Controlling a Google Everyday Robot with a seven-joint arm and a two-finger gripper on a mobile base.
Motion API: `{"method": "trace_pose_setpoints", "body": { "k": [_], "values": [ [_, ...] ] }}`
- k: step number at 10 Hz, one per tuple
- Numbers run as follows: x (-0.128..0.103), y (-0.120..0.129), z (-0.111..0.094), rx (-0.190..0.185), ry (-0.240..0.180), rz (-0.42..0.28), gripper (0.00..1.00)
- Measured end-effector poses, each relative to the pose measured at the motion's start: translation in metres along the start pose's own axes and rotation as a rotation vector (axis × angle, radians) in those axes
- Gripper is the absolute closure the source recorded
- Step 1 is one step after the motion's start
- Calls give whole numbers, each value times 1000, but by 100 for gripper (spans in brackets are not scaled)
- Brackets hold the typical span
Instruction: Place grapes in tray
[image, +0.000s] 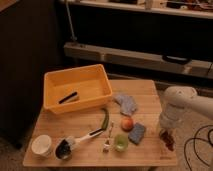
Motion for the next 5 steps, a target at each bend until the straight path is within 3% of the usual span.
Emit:
{"method": "trace_pose_setpoints", "body": {
  "k": [3, 4, 5],
  "values": [
    [8, 9, -72, 2, -69, 31, 100],
    [11, 17, -108, -6, -113, 33, 100],
    [11, 22, -129, -13, -141, 32, 100]
  ]
}}
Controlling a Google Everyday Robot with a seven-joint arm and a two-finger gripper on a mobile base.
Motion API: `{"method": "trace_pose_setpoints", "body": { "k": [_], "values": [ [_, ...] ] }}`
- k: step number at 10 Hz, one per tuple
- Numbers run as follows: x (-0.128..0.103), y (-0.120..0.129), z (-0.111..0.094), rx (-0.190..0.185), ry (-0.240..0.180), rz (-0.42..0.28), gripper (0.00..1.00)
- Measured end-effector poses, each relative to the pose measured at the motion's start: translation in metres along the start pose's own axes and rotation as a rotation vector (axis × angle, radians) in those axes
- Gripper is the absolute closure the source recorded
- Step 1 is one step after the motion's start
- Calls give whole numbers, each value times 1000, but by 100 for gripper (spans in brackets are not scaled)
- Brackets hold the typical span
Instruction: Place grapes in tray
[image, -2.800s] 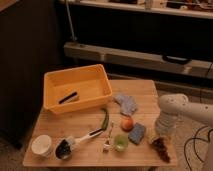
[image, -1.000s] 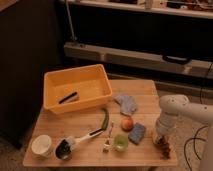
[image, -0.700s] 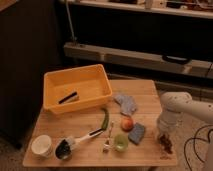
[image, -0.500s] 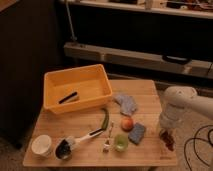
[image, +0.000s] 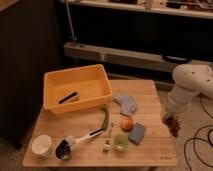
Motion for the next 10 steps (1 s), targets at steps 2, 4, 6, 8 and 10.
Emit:
{"method": "trace_pose_setpoints", "body": {
  "k": [2, 4, 6, 8, 10],
  "values": [
    [-12, 16, -47, 0, -76, -2, 100],
    [-38, 32, -74, -14, -142, -21, 100],
    [-69, 50, -86, -178, -227, -109, 100],
    [-84, 88, -84, -255, -241, -183, 100],
    [-101, 131, -79, -312, -238, -257, 100]
  ]
}}
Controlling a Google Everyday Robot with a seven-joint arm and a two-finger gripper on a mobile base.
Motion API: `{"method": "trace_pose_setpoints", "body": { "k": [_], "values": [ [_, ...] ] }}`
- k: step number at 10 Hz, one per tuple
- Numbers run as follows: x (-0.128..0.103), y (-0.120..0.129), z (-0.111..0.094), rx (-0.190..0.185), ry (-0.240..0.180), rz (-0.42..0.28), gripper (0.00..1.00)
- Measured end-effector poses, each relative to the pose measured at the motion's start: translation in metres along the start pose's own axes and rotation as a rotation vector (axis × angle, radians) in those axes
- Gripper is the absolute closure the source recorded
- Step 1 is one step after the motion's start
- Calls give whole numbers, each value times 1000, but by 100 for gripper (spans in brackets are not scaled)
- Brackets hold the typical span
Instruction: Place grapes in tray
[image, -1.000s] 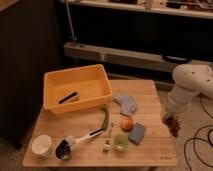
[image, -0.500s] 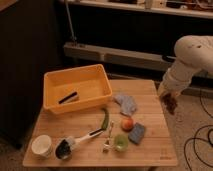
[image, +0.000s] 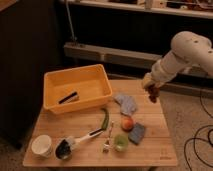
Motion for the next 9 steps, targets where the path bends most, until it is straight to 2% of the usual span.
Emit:
{"method": "trace_pose_setpoints", "body": {
  "k": [1, 2, 3, 6, 8, 9],
  "values": [
    [-9, 12, 8, -17, 4, -23, 100],
    [-24, 38, 23, -42, 14, -68, 100],
    [-33, 54, 34, -50, 24, -96, 100],
    [-66, 113, 72, -68, 35, -188, 100],
    [-86, 144, 96, -73, 42, -231, 100],
    [-98, 164, 118, -74, 48, -259, 100]
  ]
}}
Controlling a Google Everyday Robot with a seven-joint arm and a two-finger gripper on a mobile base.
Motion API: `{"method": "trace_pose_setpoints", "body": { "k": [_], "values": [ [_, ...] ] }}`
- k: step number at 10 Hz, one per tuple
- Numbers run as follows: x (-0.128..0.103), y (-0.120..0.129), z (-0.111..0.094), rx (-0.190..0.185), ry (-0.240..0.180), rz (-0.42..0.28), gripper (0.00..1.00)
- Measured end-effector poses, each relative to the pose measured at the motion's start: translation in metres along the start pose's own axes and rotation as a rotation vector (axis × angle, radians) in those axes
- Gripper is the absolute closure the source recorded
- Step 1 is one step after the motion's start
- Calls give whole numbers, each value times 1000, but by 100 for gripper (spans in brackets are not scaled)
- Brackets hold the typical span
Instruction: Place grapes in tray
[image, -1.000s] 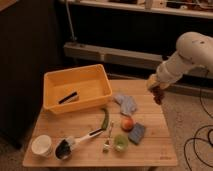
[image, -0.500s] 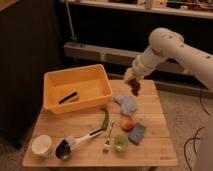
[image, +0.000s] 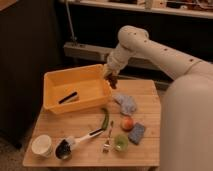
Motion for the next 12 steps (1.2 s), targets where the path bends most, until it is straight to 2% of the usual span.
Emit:
{"method": "trace_pose_setpoints", "body": {
  "k": [2, 3, 4, 5, 7, 8, 9, 12],
  "values": [
    [-19, 11, 35, 6, -2, -34, 91],
    [-29, 17, 53, 0, -5, -66, 79],
    [-36, 25, 65, -15, -8, -98, 70],
    [-42, 35, 73, -47, -26, -131, 61],
    [-49, 47, 68, -140, -95, -152, 39],
    [-52, 53, 67, -154, -109, -151, 30],
    [-53, 56, 68, -156, -110, -153, 27],
    [-53, 54, 66, -155, -112, -148, 26]
  ]
}}
